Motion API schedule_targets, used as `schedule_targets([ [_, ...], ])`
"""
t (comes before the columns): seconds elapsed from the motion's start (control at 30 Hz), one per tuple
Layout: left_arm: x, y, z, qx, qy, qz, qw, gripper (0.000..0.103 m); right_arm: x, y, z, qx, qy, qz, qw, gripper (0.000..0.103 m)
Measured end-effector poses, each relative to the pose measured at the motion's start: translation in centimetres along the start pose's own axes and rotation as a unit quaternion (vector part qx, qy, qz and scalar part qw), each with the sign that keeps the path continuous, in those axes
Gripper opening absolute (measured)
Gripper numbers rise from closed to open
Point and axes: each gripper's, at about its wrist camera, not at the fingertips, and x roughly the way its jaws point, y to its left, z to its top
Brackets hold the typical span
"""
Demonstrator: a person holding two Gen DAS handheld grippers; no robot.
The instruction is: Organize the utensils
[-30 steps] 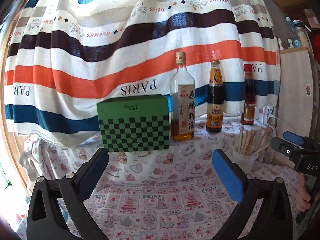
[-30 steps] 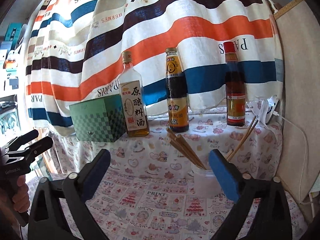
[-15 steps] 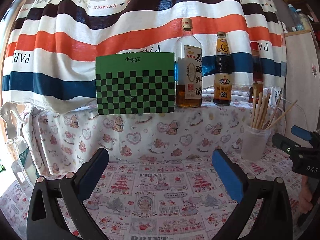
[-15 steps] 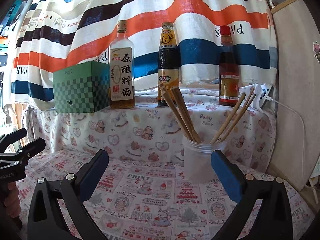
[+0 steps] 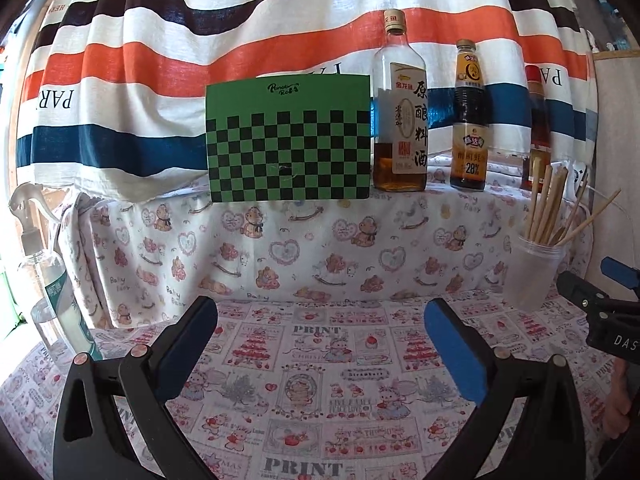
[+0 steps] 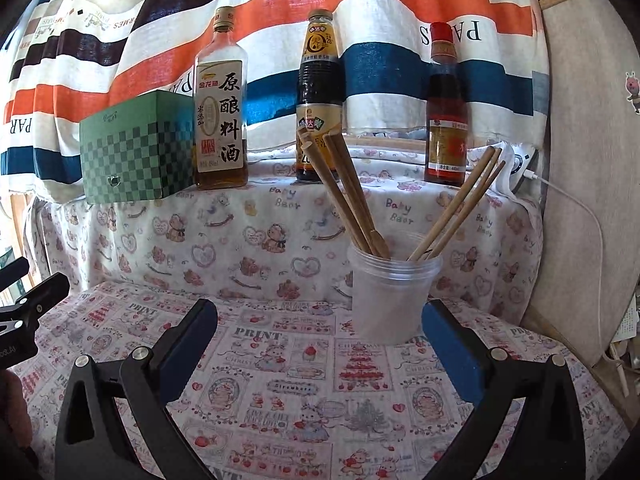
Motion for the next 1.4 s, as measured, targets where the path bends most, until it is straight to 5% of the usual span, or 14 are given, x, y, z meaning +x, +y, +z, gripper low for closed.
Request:
schedule_targets([
  [0.7, -0.4, 0.3, 0.1, -0.006, -0.006, 0.031, 0.9995, 0.103, 0.8, -0.6, -0.2, 0.022, 0.041, 0.004, 0.999, 0.103],
  [1.03, -0.5, 0.4, 0.0, -0.004, -0.003, 0.013, 0.9999, 0.103, 0.5, -0.9, -0.2, 0.032, 0.041, -0.002, 0.999, 0.103],
  [1.4, -0.2, 0.1, 0.0, 0.002, 0.010, 0.041, 0.9991, 0.103, -0.3, -0.6, -0.3, 0.020, 0.023, -0.006, 1.000, 0.103],
])
